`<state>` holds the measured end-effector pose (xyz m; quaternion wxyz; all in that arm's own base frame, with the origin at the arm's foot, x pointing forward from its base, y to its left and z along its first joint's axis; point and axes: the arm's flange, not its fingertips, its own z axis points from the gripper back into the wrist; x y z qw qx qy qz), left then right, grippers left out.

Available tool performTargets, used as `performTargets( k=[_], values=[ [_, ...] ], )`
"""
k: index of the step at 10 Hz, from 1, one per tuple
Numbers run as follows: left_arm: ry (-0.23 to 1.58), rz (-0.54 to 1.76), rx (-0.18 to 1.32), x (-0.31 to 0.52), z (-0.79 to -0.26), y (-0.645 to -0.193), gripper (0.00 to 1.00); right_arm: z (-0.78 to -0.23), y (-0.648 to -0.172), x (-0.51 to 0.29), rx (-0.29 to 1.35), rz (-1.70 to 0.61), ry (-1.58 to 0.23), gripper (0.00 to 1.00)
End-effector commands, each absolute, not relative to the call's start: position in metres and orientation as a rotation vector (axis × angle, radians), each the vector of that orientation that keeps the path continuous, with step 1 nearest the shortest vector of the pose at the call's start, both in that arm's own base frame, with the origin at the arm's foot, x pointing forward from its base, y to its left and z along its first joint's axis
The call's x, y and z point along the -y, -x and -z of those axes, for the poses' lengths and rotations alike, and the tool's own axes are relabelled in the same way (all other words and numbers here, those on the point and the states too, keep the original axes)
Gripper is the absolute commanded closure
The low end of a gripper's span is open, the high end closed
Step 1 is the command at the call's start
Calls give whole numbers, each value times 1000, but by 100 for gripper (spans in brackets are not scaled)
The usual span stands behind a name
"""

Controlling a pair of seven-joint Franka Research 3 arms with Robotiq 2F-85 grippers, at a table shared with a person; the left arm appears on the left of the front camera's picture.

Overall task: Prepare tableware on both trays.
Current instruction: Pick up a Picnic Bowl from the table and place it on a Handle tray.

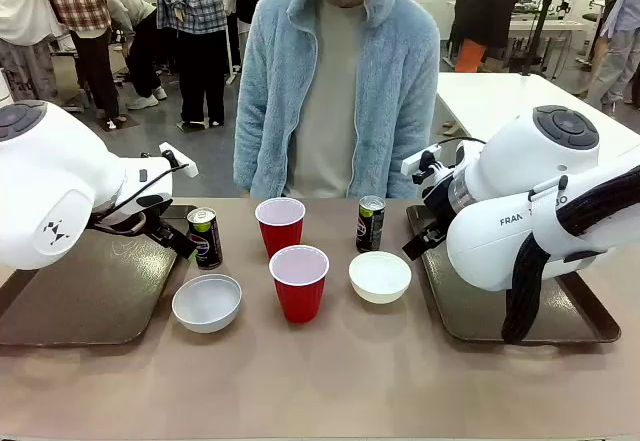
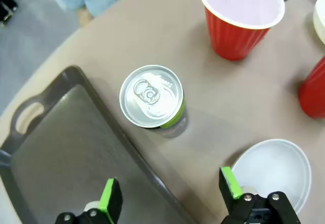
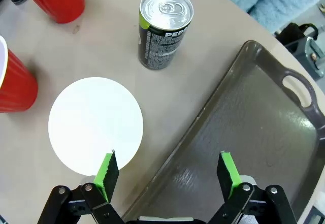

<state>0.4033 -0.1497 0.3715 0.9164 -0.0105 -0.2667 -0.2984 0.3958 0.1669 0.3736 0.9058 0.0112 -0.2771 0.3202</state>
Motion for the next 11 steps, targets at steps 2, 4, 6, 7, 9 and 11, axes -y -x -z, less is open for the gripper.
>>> performTargets(
  k=[2, 4, 6, 7, 9, 11],
  values=[
    [22, 614, 549, 150, -371, -403, 0, -374, -396, -167, 572, -661, -23, 0],
    [22, 614, 549, 150, -371, -403, 0, -374, -396, -167, 572, -661, -23, 0],
    [22, 614, 549, 150, -371, -403, 0, -374, -396, -167, 572, -661, -23, 0],
    [22, 614, 549, 150, -371, -403, 0, -374, -396, -167, 572, -661, -23, 0],
    [22, 614, 549, 150, -371, -403, 0, -374, -396, -167, 572, -661, -23, 0],
    [22, 614, 549, 150, -371, -403, 0, -374, -396, -167, 572, -661, -23, 0]
  ],
)
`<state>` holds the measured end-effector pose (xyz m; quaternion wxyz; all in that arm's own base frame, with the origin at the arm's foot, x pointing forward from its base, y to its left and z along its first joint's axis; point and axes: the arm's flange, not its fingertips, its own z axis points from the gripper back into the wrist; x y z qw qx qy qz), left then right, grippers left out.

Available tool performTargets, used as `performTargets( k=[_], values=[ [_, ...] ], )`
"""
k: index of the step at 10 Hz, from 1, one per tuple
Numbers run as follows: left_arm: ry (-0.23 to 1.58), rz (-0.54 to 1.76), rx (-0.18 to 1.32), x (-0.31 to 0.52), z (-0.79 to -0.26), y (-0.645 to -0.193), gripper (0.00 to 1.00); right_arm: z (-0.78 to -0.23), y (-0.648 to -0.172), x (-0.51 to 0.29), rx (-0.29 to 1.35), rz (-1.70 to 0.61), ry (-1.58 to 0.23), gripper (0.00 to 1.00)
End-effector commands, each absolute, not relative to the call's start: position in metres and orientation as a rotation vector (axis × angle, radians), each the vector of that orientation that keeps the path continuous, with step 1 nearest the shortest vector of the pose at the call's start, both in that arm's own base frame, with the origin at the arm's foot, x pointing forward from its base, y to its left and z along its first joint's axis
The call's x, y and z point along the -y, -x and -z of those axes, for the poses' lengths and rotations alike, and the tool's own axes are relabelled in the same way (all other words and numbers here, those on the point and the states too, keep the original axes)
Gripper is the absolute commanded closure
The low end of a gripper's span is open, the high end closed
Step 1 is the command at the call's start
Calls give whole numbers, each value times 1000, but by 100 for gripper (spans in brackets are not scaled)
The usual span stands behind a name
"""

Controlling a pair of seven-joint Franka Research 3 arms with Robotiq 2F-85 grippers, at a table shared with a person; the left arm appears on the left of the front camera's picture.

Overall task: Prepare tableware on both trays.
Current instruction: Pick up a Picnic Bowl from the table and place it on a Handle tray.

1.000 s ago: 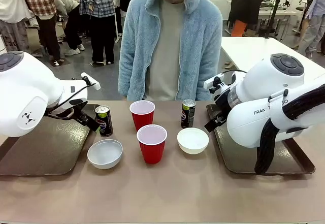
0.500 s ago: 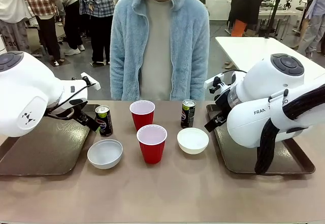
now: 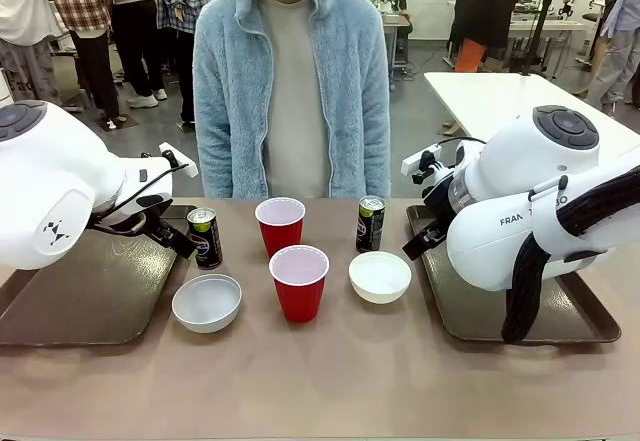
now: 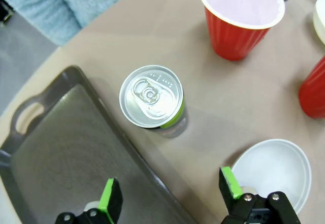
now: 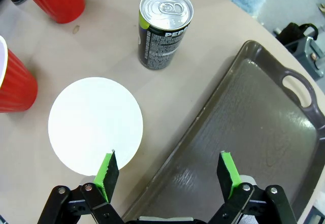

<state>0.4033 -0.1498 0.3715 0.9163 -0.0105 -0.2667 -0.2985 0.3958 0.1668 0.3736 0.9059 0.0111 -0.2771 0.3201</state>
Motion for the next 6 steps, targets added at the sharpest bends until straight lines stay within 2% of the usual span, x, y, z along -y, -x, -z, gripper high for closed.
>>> performTargets(
  k=[1, 3, 4, 6],
  values=[
    [22, 614, 549, 150, -371, -403, 0, -374, -396, -167, 572, -661, -23, 0],
    [22, 614, 549, 150, -372, -403, 0, -374, -396, -167, 572, -661, -23, 0],
    [5, 677, 530, 140, -388, -382, 0, -386, -372, -161, 558, -671, 27, 0],
    [-1, 700, 499, 118, -424, -333, 0, -410, -316, -141, 508, -638, -9, 0]
  ],
)
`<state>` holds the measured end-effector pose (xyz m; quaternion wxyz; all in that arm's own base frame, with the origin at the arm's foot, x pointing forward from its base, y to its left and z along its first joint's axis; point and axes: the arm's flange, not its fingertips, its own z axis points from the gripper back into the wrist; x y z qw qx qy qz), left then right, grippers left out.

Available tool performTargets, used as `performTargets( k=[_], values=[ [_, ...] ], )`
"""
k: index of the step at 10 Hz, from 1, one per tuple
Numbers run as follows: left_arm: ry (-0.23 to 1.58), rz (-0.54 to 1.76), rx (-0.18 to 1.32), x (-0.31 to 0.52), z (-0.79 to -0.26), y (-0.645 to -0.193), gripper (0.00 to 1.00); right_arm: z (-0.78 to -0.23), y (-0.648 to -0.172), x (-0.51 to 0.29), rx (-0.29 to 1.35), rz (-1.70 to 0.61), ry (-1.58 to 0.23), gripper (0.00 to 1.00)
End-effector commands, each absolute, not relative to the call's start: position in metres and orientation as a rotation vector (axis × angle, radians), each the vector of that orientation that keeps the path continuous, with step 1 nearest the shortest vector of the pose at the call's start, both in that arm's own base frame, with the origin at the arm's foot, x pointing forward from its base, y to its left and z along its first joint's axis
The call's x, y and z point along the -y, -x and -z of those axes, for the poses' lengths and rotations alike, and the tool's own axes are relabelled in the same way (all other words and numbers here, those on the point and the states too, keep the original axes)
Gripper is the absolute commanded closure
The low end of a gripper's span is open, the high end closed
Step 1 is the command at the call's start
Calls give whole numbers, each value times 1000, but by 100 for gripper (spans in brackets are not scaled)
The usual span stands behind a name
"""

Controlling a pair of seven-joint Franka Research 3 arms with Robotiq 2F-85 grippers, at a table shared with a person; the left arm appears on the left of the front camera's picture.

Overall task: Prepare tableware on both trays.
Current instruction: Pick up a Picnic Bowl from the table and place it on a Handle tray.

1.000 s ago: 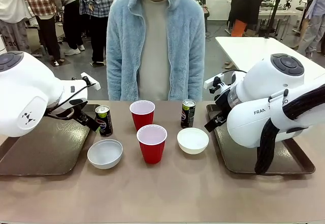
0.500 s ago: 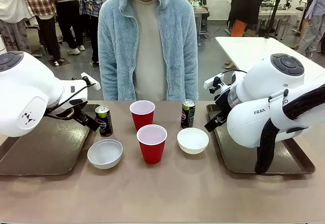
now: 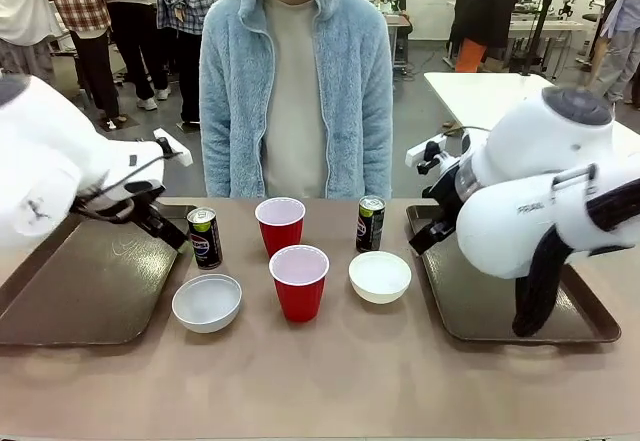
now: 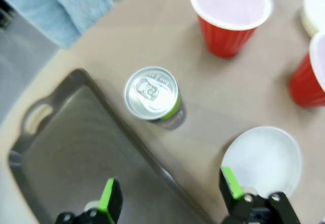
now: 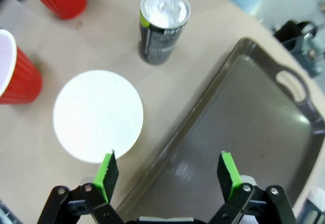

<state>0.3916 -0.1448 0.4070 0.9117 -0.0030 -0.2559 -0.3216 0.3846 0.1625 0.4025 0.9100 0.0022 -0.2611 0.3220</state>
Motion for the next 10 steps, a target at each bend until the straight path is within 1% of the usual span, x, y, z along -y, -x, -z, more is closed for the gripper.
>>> performTargets(
  k=[1, 3, 5, 6, 7, 8, 9, 10],
  values=[
    [0, 735, 442, 107, -433, -311, 0, -413, -290, -132, 460, -622, -18, 0],
    [39, 796, 265, 98, -437, -277, 0, -399, -248, -115, 288, -586, -57, 0],
    [50, 765, 178, 104, -424, -255, 0, -370, -223, -111, 154, -551, -81, 0],
    [54, 708, 183, 107, -416, -258, 0, -366, -232, -107, 191, -501, -49, 0],
    [26, 771, 192, 118, -467, -309, 0, -441, -316, -146, 189, -588, -44, 0],
    [26, 771, 192, 118, -467, -309, 0, -441, -316, -146, 189, -588, -44, 0],
    [26, 771, 192, 118, -467, -309, 0, -440, -312, -144, 153, -559, -49, 0],
    [36, 757, 165, 119, -467, -303, 0, -433, -335, -132, 144, -586, -189, 0]
  ],
)
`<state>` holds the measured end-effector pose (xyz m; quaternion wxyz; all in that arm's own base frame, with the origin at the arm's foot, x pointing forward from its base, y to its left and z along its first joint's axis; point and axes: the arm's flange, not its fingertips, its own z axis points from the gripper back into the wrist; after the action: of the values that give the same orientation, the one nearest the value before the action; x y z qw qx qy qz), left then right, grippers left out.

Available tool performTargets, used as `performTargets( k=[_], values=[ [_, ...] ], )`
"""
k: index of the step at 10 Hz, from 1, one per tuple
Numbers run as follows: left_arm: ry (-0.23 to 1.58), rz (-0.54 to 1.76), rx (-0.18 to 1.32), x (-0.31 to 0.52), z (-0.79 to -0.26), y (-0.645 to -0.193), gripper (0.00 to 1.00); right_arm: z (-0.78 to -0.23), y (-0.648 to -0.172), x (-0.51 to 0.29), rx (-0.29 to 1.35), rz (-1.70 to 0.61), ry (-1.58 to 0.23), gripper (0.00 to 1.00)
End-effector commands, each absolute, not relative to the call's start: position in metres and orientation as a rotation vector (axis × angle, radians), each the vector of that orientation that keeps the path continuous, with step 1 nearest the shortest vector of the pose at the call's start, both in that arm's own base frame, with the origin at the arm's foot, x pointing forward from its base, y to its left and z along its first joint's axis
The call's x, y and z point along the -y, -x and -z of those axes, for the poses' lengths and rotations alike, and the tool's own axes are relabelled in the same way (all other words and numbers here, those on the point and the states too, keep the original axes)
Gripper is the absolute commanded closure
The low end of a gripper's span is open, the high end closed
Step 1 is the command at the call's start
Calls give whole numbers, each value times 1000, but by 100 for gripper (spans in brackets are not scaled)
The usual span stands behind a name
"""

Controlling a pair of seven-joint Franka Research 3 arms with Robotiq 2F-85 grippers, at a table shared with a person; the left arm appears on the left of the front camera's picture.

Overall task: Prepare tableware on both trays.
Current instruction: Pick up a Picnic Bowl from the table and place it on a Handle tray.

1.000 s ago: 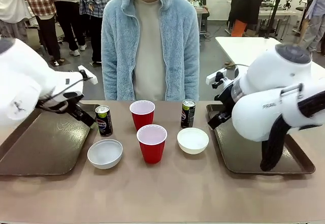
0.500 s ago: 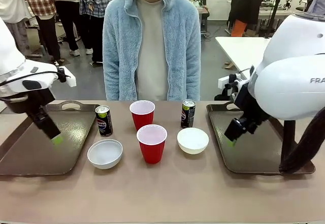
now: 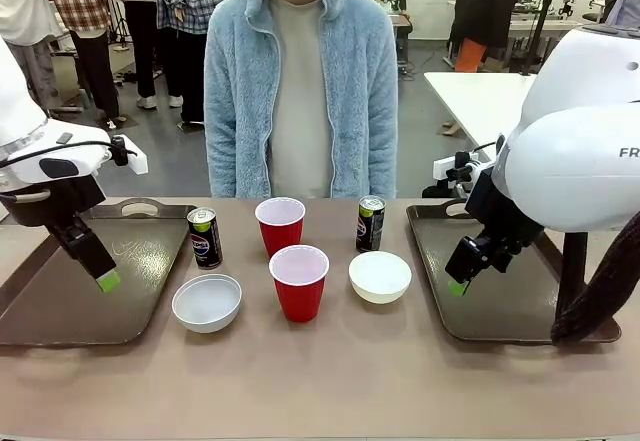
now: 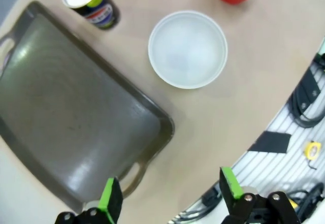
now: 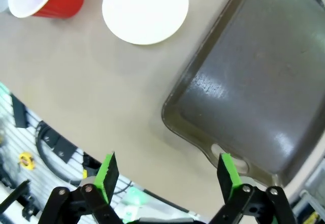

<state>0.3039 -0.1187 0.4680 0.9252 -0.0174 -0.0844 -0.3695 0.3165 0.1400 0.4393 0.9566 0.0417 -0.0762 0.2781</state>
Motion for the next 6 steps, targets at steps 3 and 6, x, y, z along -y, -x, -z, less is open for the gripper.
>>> performTargets(
  k=[3, 6],
  values=[
    [417, 681, 125, 56, -471, -318, 0, -429, -355, -42, 117, -442, -586, 0],
    [629, 518, 90, -20, -449, -338, 0, -424, -355, 33, 164, -317, -870, 0]
  ],
)
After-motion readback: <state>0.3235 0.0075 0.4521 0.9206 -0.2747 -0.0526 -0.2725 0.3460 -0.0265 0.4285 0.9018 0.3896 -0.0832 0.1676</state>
